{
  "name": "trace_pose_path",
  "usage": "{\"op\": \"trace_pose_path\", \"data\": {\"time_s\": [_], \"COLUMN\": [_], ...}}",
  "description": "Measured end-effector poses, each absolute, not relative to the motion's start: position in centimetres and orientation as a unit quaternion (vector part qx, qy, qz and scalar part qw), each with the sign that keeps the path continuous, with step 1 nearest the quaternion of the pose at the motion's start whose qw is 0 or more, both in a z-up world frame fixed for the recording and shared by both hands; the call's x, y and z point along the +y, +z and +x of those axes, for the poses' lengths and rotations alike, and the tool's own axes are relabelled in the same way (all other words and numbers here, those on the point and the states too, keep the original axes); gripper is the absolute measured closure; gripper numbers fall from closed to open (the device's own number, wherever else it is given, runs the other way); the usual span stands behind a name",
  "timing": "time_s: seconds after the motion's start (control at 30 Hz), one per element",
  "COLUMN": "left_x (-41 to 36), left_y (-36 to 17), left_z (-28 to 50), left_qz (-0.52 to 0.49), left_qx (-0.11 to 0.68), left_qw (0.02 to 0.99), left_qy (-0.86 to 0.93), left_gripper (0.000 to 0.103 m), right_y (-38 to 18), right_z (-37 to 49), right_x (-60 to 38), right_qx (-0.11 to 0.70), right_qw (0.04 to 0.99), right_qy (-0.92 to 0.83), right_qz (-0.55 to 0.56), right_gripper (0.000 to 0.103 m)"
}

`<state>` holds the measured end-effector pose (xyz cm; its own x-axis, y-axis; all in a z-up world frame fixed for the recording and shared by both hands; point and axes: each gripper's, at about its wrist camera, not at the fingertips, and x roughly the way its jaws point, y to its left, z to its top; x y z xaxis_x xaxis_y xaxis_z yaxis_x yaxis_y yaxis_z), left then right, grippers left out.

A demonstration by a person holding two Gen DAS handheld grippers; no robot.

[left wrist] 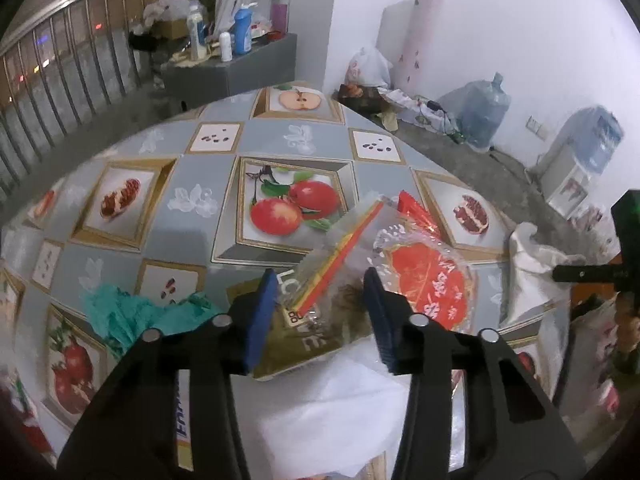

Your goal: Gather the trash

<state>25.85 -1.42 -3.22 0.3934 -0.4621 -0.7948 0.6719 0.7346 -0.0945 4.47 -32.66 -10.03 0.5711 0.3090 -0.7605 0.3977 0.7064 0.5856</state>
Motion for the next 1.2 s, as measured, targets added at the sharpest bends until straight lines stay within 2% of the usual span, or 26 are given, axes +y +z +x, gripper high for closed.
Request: {"op": "trace_pose_path", "data": {"time_s": [0.07,0.23,0.33,0.6,0.83,1.1,1.17,1.2], "left_x": [-1.5,-1.2,-1.0,-0.1,2.6,7.0,8.4,8.9], "left_y": [-3.2,-3.0,-2.9,-0.8,1.8,-0.7,-2.2,-2.8], "left_z": [25.6,25.5,25.4,23.0,17.6,9.7,8.9,8.6], "left_qz": [0.133,0.146,0.143,0.120,0.070,0.000,-0.027,-0.037], "left_qx": [0.423,0.412,0.412,0.392,0.380,0.417,0.440,0.450], "left_qw": [0.830,0.836,0.835,0.844,0.855,0.859,0.856,0.855], "left_qy": [-0.339,-0.332,-0.336,-0.346,-0.346,-0.297,-0.270,-0.257], "left_gripper": [0.070,0.096,0.103,0.103,0.103,0.103,0.092,0.073], "right_y": [-10.0,-9.8,-9.6,-9.0,-8.2,-8.6,-9.0,-9.1], "right_z": [4.2,3.8,3.5,2.5,1.1,-0.3,-0.3,-0.3], "right_x": [-32.4,-31.8,-31.4,-30.8,-30.3,-29.2,-28.7,-28.4], "right_qx": [0.462,0.458,0.454,0.450,0.434,0.435,0.443,0.445], "right_qw": [0.799,0.800,0.801,0.804,0.813,0.818,0.819,0.821], "right_qy": [-0.033,-0.041,-0.040,-0.025,0.003,0.033,0.028,0.025], "right_qz": [0.384,0.386,0.388,0.388,0.387,0.375,0.364,0.357], "right_gripper": [0.095,0.095,0.095,0.095,0.095,0.095,0.092,0.092]}}
